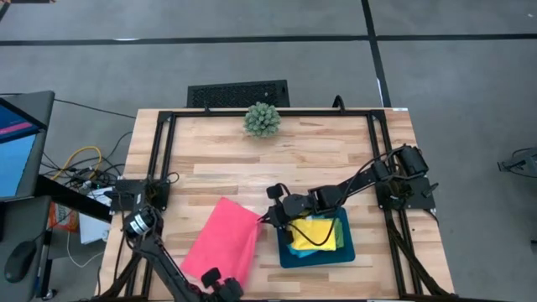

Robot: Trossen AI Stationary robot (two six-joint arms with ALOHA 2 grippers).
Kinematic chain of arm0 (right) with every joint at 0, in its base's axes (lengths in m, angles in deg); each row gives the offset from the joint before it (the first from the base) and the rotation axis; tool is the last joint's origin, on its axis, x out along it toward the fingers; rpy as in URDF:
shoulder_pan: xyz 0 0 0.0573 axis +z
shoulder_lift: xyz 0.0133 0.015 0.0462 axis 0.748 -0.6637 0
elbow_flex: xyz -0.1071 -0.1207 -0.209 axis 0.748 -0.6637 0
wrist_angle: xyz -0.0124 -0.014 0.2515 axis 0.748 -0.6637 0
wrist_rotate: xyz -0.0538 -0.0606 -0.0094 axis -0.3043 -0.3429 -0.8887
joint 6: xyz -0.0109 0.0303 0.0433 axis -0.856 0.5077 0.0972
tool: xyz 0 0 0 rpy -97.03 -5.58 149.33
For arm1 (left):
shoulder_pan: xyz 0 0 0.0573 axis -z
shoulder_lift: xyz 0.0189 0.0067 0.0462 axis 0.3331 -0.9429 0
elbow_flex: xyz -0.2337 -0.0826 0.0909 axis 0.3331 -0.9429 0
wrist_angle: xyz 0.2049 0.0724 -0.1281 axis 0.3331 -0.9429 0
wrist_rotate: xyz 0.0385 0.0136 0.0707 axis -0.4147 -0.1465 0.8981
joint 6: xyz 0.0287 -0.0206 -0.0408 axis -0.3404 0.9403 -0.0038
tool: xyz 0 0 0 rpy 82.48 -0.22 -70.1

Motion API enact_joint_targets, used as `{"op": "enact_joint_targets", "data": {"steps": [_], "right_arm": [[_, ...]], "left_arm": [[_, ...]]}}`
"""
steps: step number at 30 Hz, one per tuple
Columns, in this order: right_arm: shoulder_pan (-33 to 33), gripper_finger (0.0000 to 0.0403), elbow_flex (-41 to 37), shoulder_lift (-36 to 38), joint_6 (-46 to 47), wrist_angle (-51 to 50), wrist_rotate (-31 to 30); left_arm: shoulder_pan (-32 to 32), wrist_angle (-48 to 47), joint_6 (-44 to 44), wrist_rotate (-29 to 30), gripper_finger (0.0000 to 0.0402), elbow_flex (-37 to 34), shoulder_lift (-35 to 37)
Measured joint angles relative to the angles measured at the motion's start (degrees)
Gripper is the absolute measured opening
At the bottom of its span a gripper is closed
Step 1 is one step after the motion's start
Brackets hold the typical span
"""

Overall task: Fold microfiber towels
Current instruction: Fold the pink microfiber towel

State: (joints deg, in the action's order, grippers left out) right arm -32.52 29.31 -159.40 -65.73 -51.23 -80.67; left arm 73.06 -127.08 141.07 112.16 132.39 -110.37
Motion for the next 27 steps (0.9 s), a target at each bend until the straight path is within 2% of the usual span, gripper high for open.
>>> {"op": "enact_joint_targets", "data": {"steps": [4, 8, 10, 13, 16, 20, 23, 27], "right_arm": [[-0.59, 0.0019, -0.02, 1.06, 0.52, -1.88, -0.05], [-1.41, 0.0015, -0.02, 3.34, 0.53, -5.53, -0.36], [-1.78, 0.0016, -0.02, 4.60, 0.52, -7.10, -0.39], [-2.38, 0.0020, -0.02, 6.62, -0.18, -8.32, -0.45], [-3.31, 0.0020, -0.02, 8.99, -1.11, -9.51, -1.64], [-5.47, 0.0016, -0.06, 11.96, -1.43, -10.91, -2.46], [-7.35, 0.0018, 0.01, 14.13, -1.42, -12.26, -2.55], [-10.32, 0.0023, -0.02, 17.12, -1.47, -17.04, -2.52]], "left_arm": [[1.11, -8.09, 2.89, -0.37, 0.0002, 0.00, 0.00], [1.17, -20.42, 3.04, 1.03, 0.0002, 0.00, 0.46], [0.63, -26.41, 3.01, 2.98, 0.0001, 0.00, 0.74], [-0.30, -33.60, 2.85, 8.96, 0.0001, -0.02, 1.91], [-1.68, -33.09, -1.67, 15.57, 0.0001, -2.59, 5.29], [-4.65, -33.35, -5.64, 21.05, 0.0000, -6.62, 10.50], [-7.38, -33.27, -8.14, 24.07, 0.0000, -11.05, 14.68], [-11.26, -33.28, -10.00, 25.09, 0.0000, -19.04, 21.58]]}}
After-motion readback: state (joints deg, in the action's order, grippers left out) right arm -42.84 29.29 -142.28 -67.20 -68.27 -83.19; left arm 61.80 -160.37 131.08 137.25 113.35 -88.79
